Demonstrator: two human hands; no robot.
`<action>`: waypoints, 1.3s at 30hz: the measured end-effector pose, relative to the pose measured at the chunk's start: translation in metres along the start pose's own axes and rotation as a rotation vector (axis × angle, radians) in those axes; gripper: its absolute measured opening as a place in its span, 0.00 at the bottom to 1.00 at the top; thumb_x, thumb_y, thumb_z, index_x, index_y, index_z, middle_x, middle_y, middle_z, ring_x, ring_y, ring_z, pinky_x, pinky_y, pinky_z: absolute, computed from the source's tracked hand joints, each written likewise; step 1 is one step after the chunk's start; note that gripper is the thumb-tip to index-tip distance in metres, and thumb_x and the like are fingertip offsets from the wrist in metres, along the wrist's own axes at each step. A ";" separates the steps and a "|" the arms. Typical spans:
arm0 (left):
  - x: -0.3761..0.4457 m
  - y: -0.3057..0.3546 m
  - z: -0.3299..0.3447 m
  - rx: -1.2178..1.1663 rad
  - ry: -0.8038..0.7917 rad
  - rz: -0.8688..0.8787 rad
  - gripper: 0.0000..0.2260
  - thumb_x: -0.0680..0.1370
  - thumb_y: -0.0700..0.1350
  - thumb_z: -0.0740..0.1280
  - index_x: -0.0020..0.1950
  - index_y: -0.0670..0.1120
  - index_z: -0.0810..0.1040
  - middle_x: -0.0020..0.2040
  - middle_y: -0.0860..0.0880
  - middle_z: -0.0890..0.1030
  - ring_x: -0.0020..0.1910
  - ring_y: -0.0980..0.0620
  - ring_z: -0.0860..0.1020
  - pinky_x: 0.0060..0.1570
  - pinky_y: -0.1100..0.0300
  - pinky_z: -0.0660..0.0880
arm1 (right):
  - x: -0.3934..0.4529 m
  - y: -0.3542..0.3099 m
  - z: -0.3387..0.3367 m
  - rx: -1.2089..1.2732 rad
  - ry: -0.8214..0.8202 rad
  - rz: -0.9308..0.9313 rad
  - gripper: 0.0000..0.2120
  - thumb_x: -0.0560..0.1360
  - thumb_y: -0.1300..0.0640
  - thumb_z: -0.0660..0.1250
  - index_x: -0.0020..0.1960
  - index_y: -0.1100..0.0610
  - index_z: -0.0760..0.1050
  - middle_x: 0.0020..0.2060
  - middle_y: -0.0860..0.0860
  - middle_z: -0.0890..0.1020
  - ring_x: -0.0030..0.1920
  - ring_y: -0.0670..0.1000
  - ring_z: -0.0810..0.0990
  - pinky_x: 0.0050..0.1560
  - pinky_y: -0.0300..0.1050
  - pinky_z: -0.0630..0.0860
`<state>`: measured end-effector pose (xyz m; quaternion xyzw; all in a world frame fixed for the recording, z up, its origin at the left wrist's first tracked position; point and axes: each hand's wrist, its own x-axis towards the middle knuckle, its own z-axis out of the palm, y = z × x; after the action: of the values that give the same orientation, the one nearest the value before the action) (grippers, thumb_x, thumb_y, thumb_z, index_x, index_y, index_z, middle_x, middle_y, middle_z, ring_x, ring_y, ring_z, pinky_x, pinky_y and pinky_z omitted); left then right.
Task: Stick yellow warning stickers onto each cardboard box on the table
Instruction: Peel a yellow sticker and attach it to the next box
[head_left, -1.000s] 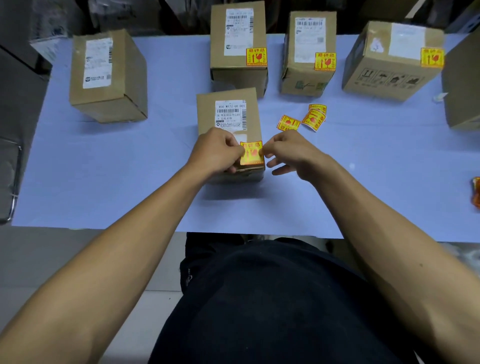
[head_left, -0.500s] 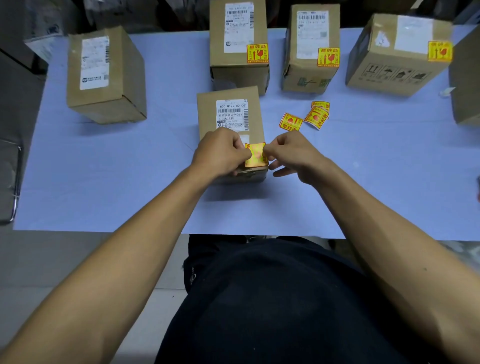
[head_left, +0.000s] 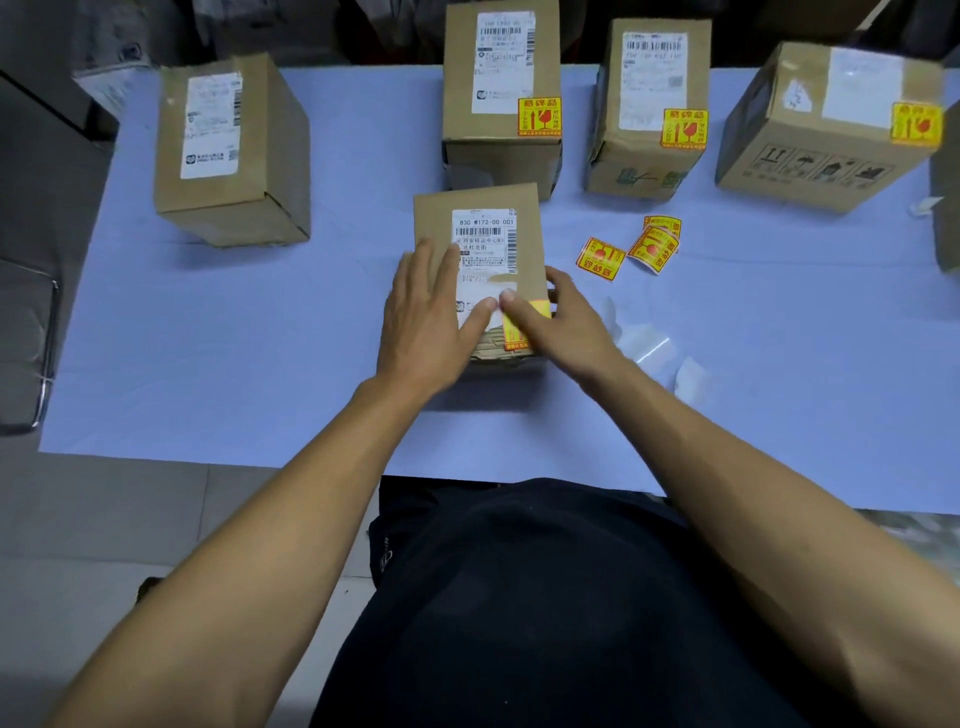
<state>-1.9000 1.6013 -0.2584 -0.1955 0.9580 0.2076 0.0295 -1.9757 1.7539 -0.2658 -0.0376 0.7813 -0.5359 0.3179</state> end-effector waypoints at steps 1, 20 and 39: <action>-0.001 -0.002 0.005 -0.042 -0.026 -0.021 0.31 0.82 0.58 0.58 0.81 0.45 0.55 0.82 0.43 0.51 0.80 0.42 0.52 0.75 0.48 0.56 | -0.003 0.004 0.003 0.012 -0.006 -0.049 0.24 0.74 0.44 0.72 0.67 0.48 0.71 0.53 0.40 0.82 0.51 0.38 0.82 0.53 0.38 0.78; 0.034 -0.016 -0.002 -1.000 -0.090 -0.492 0.22 0.71 0.55 0.71 0.64 0.56 0.75 0.57 0.55 0.84 0.54 0.54 0.83 0.60 0.48 0.79 | 0.039 -0.005 0.013 0.109 -0.063 0.153 0.45 0.69 0.31 0.62 0.80 0.50 0.56 0.72 0.46 0.73 0.68 0.49 0.75 0.71 0.52 0.70; 0.128 -0.120 -0.113 -1.074 0.046 -0.356 0.16 0.76 0.48 0.69 0.63 0.53 0.74 0.56 0.53 0.84 0.54 0.55 0.83 0.56 0.56 0.79 | 0.116 -0.136 0.119 0.102 0.009 -0.006 0.32 0.77 0.38 0.61 0.77 0.50 0.62 0.66 0.47 0.79 0.64 0.49 0.79 0.68 0.53 0.72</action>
<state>-1.9686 1.4079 -0.2190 -0.3460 0.6707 0.6533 -0.0603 -2.0425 1.5533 -0.2279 -0.0214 0.7543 -0.5762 0.3141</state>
